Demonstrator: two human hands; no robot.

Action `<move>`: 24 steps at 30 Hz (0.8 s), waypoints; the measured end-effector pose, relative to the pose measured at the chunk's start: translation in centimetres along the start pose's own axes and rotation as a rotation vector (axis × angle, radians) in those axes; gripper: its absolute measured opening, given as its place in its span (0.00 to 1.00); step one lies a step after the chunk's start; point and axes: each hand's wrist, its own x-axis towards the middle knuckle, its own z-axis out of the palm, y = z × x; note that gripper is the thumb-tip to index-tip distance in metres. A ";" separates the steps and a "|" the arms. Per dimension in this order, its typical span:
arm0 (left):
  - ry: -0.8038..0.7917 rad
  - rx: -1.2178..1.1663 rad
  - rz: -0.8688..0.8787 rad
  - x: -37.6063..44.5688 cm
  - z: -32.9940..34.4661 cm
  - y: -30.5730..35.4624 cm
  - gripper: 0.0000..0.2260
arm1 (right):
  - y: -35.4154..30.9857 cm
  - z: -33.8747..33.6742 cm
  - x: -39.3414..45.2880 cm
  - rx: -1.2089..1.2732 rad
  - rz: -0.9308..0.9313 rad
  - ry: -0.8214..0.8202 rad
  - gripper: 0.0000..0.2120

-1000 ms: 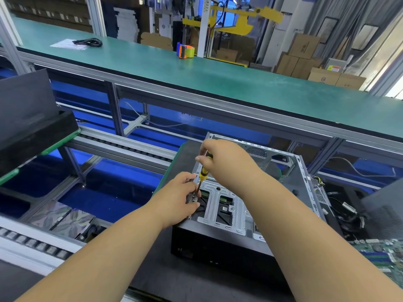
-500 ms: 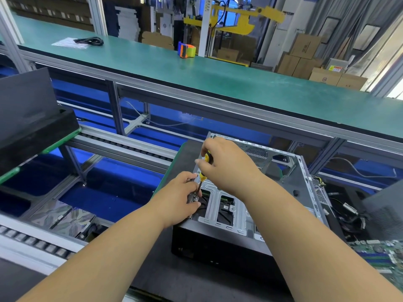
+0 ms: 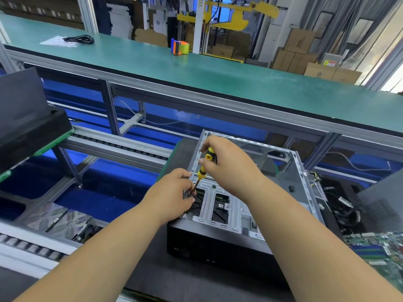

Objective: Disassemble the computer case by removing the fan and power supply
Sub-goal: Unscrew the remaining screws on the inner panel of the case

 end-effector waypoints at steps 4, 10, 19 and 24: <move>0.007 0.011 0.007 0.1 -0.1 0.0 0.08 | 0.3 -0.1 -0.1 0.038 0.001 0.024 0.05; 0.024 0.030 0.018 0.1 -0.3 0.1 0.07 | 0.7 -0.3 -0.1 0.077 0.007 0.061 0.05; 0.051 0.168 0.098 -0.4 -1.3 0.7 0.17 | 1.4 0.2 -0.5 0.114 0.010 0.084 0.04; 0.036 0.128 0.073 -0.7 -1.6 0.8 0.17 | 1.5 0.8 -0.5 0.119 0.014 0.061 0.03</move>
